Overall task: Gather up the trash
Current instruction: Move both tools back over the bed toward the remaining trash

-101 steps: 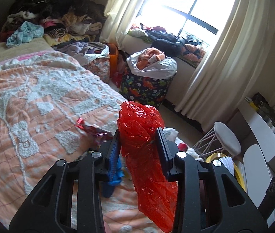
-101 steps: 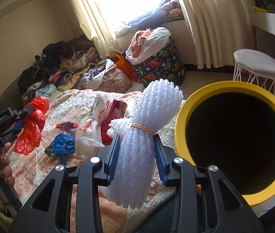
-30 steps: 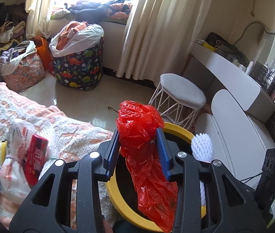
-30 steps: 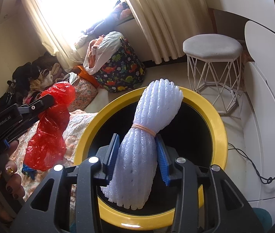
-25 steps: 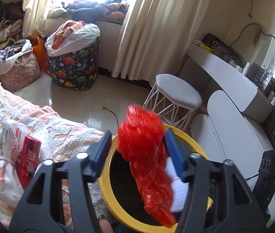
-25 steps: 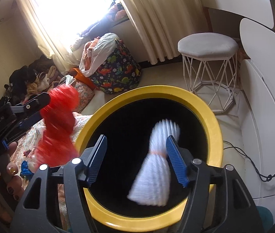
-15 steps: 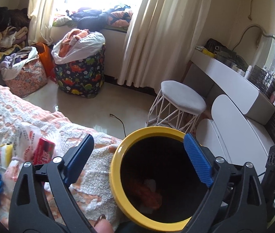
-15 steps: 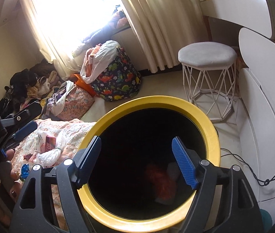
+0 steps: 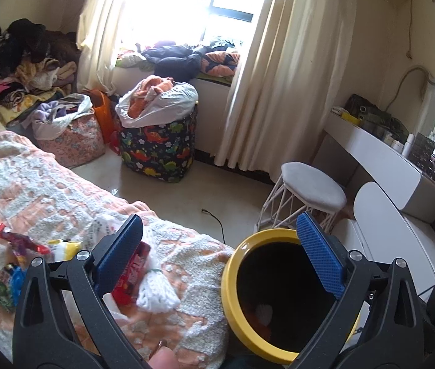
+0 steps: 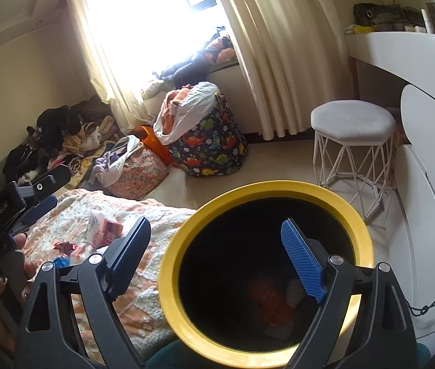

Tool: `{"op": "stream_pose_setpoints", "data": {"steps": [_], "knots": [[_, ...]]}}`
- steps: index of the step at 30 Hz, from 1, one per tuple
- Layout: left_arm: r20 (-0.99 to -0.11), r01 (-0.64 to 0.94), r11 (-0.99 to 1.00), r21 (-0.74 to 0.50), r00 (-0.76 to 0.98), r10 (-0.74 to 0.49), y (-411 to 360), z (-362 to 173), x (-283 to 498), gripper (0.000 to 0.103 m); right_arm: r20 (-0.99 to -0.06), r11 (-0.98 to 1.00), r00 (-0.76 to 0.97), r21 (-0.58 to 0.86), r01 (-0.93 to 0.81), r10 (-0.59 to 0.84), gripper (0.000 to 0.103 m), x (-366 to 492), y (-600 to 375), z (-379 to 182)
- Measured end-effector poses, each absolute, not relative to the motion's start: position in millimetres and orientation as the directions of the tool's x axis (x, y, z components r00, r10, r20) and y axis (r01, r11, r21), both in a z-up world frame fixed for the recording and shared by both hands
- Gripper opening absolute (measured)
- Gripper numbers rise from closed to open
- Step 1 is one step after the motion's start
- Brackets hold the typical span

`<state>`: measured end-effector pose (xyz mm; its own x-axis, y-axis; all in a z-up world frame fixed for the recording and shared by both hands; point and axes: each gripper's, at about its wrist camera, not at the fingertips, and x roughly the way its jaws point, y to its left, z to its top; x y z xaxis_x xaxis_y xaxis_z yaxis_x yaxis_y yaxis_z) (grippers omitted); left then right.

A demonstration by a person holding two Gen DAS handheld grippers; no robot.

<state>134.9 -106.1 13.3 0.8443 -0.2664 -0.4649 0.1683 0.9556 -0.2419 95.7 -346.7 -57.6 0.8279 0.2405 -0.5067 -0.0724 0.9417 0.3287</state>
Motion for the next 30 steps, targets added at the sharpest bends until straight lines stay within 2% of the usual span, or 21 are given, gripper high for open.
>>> {"op": "stream_pose_setpoints", "data": {"steps": [10, 13, 30], "knots": [[-0.442, 0.117, 0.960, -0.255, 0.869, -0.223, -76, 19, 124, 0.092, -0.494, 0.941, 0.822, 0.310, -0.137, 0.283, 0.084, 98, -321, -48], [-0.438, 0.100, 0.960, -0.263, 0.874, -0.211, -66, 19, 122, 0.092, -0.490, 0.940, 0.821, 0.303, -0.156, 0.294, 0.088, 98, -314, -46], [-0.436, 0.014, 0.958, -0.288, 0.888, -0.144, -23, 17, 112, 0.092, -0.493, 0.930, 0.795, 0.277, -0.241, 0.352, 0.088, 100, -275, -41]]}}
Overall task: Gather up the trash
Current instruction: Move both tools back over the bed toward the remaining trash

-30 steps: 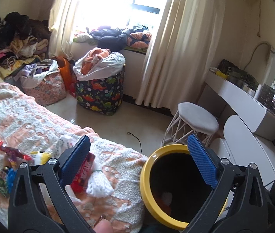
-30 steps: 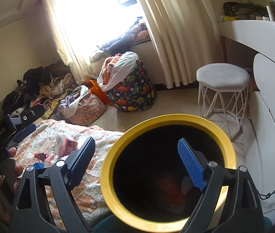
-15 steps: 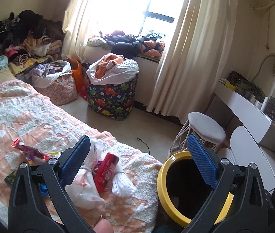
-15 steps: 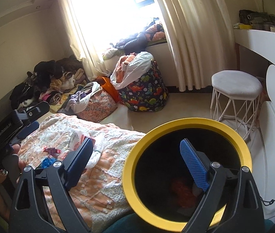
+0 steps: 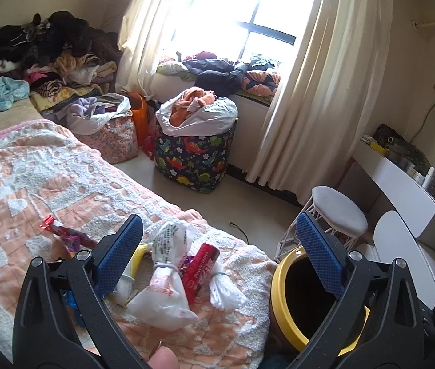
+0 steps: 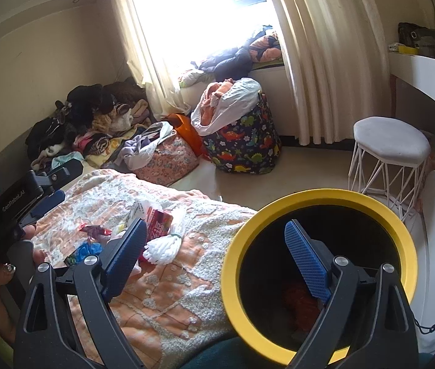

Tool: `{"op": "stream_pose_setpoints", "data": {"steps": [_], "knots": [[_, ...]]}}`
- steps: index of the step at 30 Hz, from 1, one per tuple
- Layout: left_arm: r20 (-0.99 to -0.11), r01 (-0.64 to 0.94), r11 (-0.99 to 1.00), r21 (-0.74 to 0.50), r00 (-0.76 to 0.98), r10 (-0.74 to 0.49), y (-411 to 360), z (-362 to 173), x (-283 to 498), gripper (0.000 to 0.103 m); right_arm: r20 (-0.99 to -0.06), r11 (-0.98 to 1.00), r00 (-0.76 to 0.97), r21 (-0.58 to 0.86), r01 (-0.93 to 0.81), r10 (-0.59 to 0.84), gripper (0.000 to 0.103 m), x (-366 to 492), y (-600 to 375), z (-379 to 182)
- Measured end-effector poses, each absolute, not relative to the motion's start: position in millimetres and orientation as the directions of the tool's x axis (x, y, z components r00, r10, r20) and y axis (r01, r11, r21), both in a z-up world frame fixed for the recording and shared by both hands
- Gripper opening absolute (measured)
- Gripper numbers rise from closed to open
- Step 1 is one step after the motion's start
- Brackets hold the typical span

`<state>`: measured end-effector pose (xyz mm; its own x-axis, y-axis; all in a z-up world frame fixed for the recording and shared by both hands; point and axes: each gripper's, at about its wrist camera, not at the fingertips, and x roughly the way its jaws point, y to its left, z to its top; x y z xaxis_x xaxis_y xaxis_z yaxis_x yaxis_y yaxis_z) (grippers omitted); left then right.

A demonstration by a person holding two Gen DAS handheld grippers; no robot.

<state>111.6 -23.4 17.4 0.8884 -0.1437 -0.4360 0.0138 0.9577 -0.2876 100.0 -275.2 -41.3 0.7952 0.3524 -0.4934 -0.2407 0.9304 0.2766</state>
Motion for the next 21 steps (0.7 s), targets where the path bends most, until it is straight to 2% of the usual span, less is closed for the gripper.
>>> {"op": "stream_pose_setpoints", "data": {"steps": [21], "knots": [[-0.505, -0.130, 0.943, -0.308, 0.862, -0.046, 48, -4, 95, 0.092, -0.539, 0.896, 0.716, 0.259, -0.361, 0.444, 0.088, 121, -220, -50]]}}
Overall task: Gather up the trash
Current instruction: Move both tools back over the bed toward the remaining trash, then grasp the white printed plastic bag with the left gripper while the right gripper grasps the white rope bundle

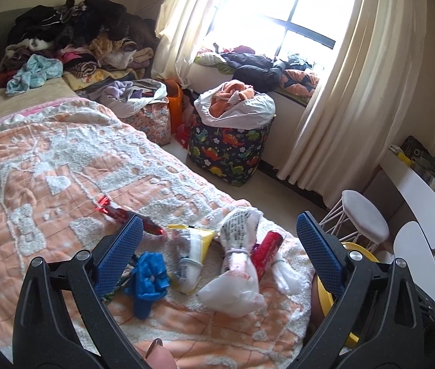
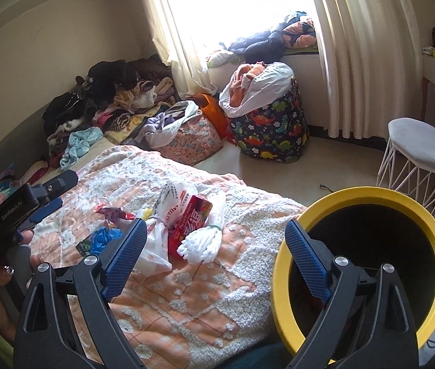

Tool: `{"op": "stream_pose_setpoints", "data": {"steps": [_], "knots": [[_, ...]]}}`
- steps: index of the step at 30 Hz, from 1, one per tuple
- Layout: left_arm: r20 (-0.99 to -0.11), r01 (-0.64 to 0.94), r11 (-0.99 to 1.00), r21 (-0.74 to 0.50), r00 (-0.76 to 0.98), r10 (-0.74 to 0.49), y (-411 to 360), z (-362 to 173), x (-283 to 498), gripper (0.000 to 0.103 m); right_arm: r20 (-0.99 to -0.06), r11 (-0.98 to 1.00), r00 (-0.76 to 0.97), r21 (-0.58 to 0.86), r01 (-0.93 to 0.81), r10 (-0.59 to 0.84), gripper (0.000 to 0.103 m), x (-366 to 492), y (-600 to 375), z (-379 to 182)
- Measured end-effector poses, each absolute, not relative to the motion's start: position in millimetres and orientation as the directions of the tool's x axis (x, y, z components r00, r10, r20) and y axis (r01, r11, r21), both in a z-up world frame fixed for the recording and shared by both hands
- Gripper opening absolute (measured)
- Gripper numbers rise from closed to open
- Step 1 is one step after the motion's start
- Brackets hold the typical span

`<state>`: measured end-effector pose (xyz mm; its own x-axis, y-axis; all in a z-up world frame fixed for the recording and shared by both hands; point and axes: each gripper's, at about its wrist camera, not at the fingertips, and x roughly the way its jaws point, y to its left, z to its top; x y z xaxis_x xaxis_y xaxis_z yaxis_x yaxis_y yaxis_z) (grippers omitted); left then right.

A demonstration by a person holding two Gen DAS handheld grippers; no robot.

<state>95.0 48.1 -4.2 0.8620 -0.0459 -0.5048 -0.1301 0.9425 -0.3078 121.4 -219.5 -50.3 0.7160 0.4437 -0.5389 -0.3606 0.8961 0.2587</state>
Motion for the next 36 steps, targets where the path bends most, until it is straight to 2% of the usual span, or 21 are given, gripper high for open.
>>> {"op": "stream_pose_setpoints", "data": {"steps": [9, 16, 20, 36], "knots": [[-0.551, -0.141, 0.933, -0.331, 0.832, -0.070, 66, -20, 94, 0.092, -0.570, 0.878, 0.671, 0.247, -0.410, 0.474, 0.088, 135, -200, -60], [-0.600, -0.129, 0.918, -0.375, 0.789, -0.134, 70, -42, 97, 0.080, -0.608, 0.874, 0.633, 0.261, -0.411, 0.479, 0.088, 151, -195, -75], [-0.620, -0.111, 0.916, -0.385, 0.766, -0.168, 66, -53, 100, 0.073, -0.632, 0.871, 0.607, 0.267, -0.413, 0.481, 0.084, 159, -193, -84], [-0.656, -0.027, 0.915, -0.404, 0.705, -0.268, 40, -74, 128, 0.061, -0.694, 0.849, 0.513, 0.293, -0.439, 0.505, 0.066, 183, -179, -109]]}}
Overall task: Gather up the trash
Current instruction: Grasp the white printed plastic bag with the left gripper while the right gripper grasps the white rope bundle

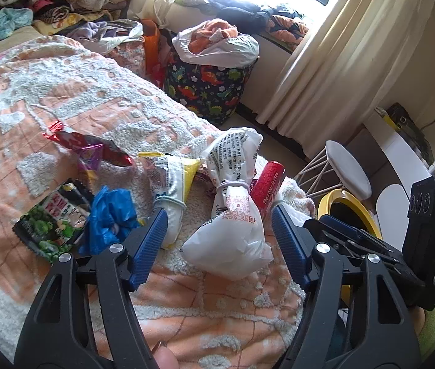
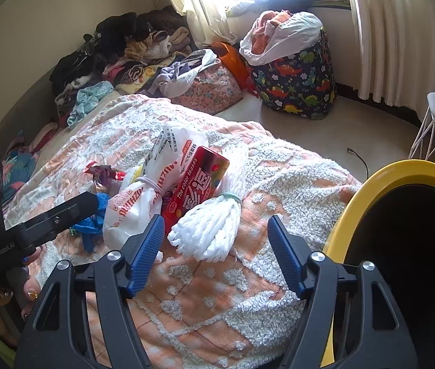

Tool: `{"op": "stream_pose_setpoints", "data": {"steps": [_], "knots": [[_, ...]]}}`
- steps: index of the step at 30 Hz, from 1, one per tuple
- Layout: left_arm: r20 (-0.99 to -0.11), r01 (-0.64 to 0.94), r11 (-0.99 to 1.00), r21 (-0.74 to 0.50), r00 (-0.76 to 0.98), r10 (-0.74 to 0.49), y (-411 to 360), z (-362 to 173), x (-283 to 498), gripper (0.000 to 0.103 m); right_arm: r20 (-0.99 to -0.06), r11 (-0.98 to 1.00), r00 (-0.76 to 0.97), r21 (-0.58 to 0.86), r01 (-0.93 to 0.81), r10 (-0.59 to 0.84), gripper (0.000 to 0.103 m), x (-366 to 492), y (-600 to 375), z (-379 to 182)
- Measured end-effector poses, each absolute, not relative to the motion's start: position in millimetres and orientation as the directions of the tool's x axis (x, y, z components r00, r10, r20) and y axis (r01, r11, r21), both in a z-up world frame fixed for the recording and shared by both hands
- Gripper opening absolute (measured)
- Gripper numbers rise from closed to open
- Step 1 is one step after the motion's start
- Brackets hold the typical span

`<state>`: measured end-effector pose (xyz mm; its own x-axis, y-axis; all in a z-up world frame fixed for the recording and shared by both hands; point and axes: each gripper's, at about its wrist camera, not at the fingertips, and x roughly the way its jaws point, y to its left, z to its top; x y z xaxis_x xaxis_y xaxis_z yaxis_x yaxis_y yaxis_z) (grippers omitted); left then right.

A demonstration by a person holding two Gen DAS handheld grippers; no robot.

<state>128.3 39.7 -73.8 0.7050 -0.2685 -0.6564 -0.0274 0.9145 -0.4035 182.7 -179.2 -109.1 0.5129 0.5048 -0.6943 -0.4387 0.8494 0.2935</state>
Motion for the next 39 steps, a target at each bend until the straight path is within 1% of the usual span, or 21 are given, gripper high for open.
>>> {"op": "stream_pose_setpoints", "data": {"steps": [2, 4, 9, 10, 11, 13, 15, 17, 19, 29, 33, 39], "knots": [[-0.665, -0.022, 0.915, -0.403, 0.694, -0.276, 38, -77, 133, 0.057, -0.700, 0.848, 0.504, 0.297, -0.439, 0.506, 0.064, 186, -177, -111], [-0.673, -0.020, 0.914, -0.406, 0.683, -0.284, 36, -81, 137, 0.057, -0.706, 0.847, 0.496, 0.298, -0.439, 0.505, 0.062, 188, -175, -113], [-0.688, -0.009, 0.913, -0.408, 0.661, -0.301, 31, -89, 142, 0.056, -0.729, 0.838, 0.451, 0.319, -0.443, 0.516, 0.048, 195, -170, -121], [-0.690, -0.007, 0.912, -0.411, 0.656, -0.306, 30, -90, 143, 0.055, -0.732, 0.835, 0.444, 0.321, -0.446, 0.518, 0.043, 196, -169, -122], [-0.692, -0.006, 0.911, -0.413, 0.653, -0.309, 29, -92, 143, 0.054, -0.734, 0.833, 0.437, 0.321, -0.451, 0.520, 0.035, 196, -168, -123], [-0.698, -0.006, 0.912, -0.411, 0.646, -0.310, 27, -95, 144, 0.052, -0.739, 0.830, 0.429, 0.318, -0.458, 0.519, 0.027, 195, -167, -124], [-0.706, -0.011, 0.913, -0.407, 0.638, -0.307, 26, -97, 145, 0.051, -0.738, 0.829, 0.429, 0.316, -0.462, 0.520, 0.025, 192, -166, -124], [-0.715, -0.017, 0.916, -0.402, 0.630, -0.302, 25, -100, 146, 0.048, -0.738, 0.830, 0.431, 0.314, -0.461, 0.519, 0.021, 190, -166, -124], [-0.718, -0.019, 0.916, -0.401, 0.627, -0.302, 24, -101, 147, 0.047, -0.738, 0.831, 0.432, 0.315, -0.458, 0.518, 0.020, 187, -168, -124], [-0.722, -0.002, 0.921, -0.389, 0.622, -0.303, 18, -98, 144, 0.029, -0.723, 0.841, 0.464, 0.309, -0.444, 0.511, 0.018, 172, -175, -117], [-0.706, 0.006, 0.920, -0.392, 0.639, -0.305, 18, -92, 138, 0.024, -0.712, 0.846, 0.486, 0.302, -0.440, 0.507, 0.017, 166, -182, -111], [-0.682, 0.009, 0.920, -0.393, 0.668, -0.298, 20, -80, 130, 0.021, -0.690, 0.854, 0.520, 0.304, -0.422, 0.503, 0.017, 157, -192, -102]]}}
